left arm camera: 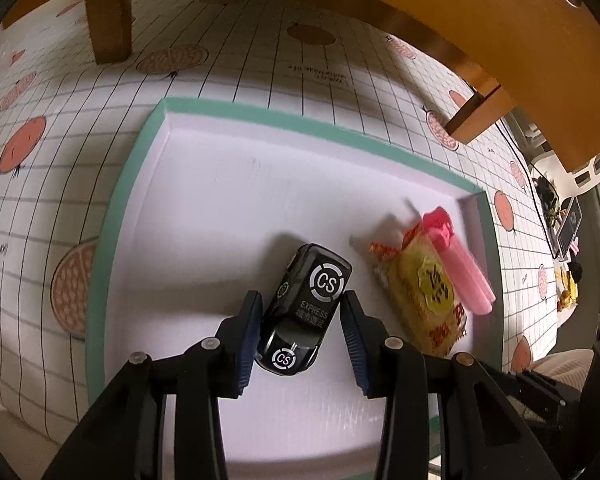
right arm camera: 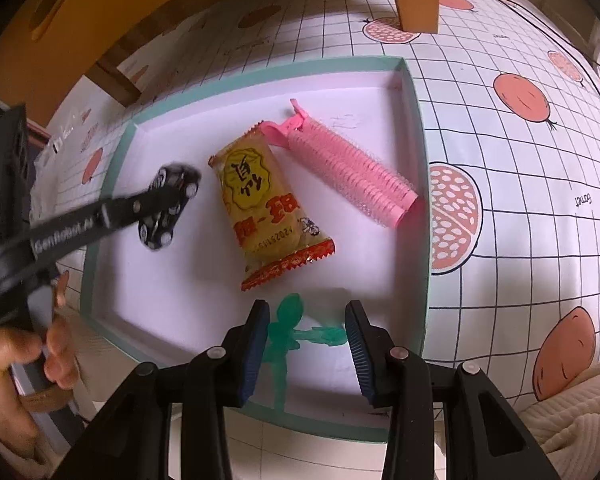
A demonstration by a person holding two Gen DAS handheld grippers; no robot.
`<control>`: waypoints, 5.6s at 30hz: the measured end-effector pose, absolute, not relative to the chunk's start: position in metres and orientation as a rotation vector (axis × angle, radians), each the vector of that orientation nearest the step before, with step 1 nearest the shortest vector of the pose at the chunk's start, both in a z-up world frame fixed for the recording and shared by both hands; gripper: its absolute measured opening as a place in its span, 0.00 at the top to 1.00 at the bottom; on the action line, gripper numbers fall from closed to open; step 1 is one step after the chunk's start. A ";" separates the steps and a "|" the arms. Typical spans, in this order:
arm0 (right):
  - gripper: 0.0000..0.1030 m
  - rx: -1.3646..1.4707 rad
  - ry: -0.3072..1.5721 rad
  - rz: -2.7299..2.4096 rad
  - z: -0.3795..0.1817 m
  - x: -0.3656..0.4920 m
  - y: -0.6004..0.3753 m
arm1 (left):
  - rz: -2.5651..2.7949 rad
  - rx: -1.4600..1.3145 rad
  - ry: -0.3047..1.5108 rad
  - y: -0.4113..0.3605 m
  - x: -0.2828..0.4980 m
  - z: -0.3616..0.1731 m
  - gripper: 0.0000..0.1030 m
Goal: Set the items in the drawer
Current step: 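Carry the black toy car and green figure up toward the open drawer, then open both tools to drop the car and figure into the drawer, then withdraw both tools from the drawer down toward the tray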
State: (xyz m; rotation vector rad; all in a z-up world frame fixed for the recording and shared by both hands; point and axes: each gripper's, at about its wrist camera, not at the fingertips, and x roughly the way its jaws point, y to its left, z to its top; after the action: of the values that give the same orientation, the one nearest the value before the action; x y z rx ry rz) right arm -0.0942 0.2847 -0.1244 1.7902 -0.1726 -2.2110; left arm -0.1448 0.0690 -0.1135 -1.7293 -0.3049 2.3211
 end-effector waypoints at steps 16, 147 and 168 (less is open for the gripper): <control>0.60 1.789 -0.265 -2.230 -0.126 -0.105 0.283 | 2.324 -1.736 -0.132 0.082 -0.125 -0.115 0.60; 0.00 1.027 -0.091 -2.645 0.066 -0.112 0.274 | 2.788 -0.994 -0.335 0.028 -0.095 0.065 0.00; 0.00 1.482 -0.081 -2.511 -0.076 -0.108 0.281 | 2.616 -1.514 -0.326 0.035 -0.092 -0.074 0.00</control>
State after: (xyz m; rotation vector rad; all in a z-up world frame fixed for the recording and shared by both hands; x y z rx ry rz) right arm -0.1085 0.2815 -0.0762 1.4819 -0.0814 -2.5107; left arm -0.0917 0.0350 -0.0743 -1.5145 -0.3258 2.6164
